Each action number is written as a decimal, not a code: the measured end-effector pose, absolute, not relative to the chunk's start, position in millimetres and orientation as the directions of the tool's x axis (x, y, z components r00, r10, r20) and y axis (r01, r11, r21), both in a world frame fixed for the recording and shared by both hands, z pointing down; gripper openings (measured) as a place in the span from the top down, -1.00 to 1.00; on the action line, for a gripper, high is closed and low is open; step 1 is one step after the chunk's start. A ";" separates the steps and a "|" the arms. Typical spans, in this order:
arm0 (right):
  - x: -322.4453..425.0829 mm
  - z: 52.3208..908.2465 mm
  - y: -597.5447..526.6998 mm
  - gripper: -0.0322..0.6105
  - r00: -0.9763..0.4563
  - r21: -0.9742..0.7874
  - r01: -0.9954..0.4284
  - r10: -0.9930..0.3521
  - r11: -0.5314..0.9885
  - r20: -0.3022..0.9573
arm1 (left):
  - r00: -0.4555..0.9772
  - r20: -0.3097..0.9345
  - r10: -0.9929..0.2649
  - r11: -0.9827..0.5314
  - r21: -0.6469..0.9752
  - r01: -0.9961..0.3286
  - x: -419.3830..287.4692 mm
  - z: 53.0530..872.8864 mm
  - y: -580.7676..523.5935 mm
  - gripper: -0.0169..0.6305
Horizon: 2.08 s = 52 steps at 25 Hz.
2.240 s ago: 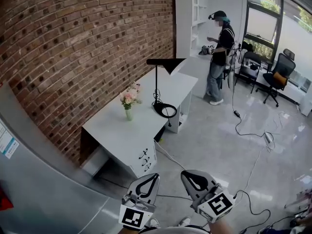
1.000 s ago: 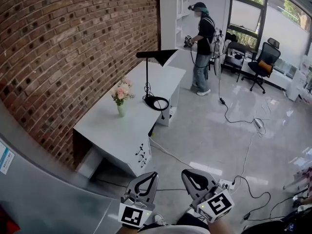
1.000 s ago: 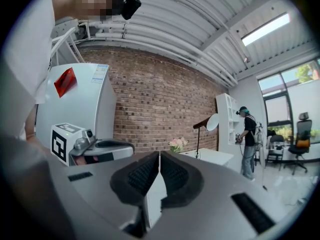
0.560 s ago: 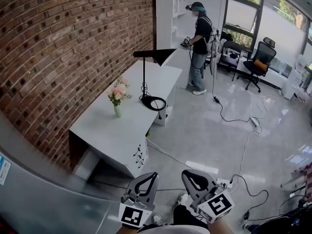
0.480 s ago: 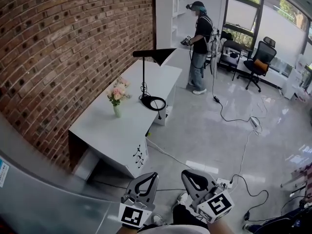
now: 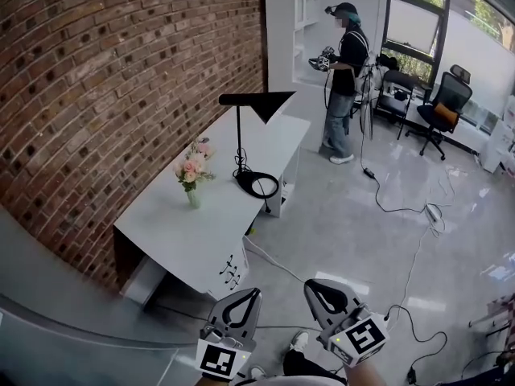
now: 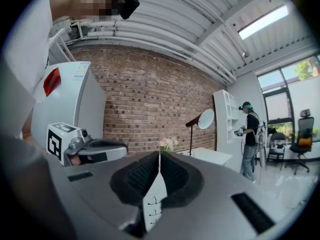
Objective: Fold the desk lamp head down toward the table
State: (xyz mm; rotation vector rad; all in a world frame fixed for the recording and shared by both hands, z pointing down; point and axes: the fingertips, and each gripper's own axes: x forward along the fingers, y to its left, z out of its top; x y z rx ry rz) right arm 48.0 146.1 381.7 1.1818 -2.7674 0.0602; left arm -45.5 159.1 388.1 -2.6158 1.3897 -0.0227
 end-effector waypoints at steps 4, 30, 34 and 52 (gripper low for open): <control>60.8 379.3 110.0 0.83 -0.699 0.015 -0.708 -0.704 0.706 0.126 | 0.528 -0.062 -0.847 -0.516 -0.145 -0.844 -39.3 388.5 126.6 0.92; 139.8 367.3 -25.9 0.83 -0.769 0.015 -0.636 -0.635 0.772 0.071 | 0.329 -0.048 -0.943 -0.320 -0.130 -0.938 2.2 380.0 8.7 0.92; 150.5 365.4 -46.9 0.83 -0.738 0.028 -0.671 -0.671 0.741 0.070 | 0.322 -0.052 -0.945 -0.314 -0.123 -0.942 -8.5 384.5 -7.9 0.92; 111.8 331.3 -148.6 0.83 -0.723 0.087 -0.687 -0.690 0.722 0.015 | 0.312 -0.116 -0.943 -0.300 -0.111 -0.947 -61.4 378.9 -110.8 0.92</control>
